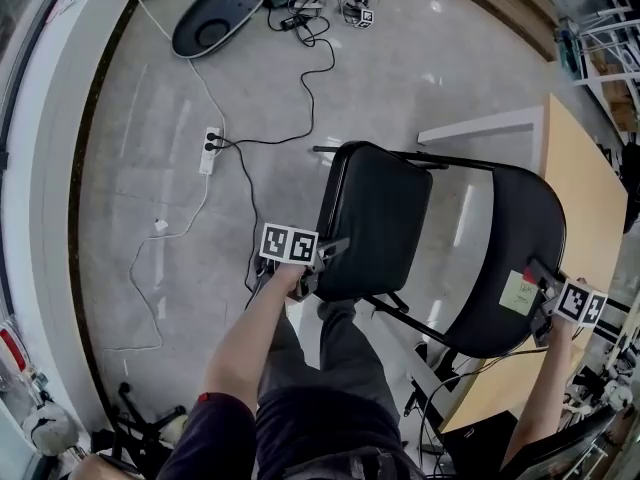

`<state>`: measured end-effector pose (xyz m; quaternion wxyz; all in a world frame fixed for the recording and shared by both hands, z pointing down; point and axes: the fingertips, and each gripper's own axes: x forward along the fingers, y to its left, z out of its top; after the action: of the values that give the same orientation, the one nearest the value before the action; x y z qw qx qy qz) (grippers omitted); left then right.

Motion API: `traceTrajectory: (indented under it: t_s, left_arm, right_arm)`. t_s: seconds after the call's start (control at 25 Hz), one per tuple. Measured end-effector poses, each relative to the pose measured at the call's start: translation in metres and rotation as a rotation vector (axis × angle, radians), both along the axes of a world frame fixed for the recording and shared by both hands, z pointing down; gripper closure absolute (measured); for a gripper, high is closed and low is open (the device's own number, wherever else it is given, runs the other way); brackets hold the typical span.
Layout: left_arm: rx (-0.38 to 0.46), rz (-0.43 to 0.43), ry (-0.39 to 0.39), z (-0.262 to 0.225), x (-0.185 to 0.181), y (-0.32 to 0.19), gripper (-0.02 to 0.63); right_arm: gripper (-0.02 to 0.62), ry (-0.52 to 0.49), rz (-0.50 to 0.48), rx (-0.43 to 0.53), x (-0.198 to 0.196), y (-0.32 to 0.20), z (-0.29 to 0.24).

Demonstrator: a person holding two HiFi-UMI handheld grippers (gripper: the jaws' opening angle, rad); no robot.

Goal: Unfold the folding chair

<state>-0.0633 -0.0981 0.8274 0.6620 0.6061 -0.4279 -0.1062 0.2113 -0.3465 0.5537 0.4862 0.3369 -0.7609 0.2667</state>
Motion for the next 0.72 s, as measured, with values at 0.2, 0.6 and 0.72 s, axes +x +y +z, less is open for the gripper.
traceTrajectory:
  t_s: [0.2, 0.6, 0.72]
  left_arm:
    - [-0.019, -0.001, -0.016, 0.022, -0.017, 0.011, 0.383]
    - [-0.031, 0.008, -0.032, 0.051, -0.038, 0.017, 0.351]
    - [-0.034, 0.006, -0.044, 0.055, -0.041, 0.019, 0.341]
  right_arm:
    - [0.443, -0.015, 0.000, -0.017, -0.011, 0.005, 0.014]
    - [0.462, -0.054, 0.009, -0.064, -0.025, 0.012, 0.027]
    - [0.463, -0.057, 0.013, -0.078, -0.025, 0.012, 0.027]
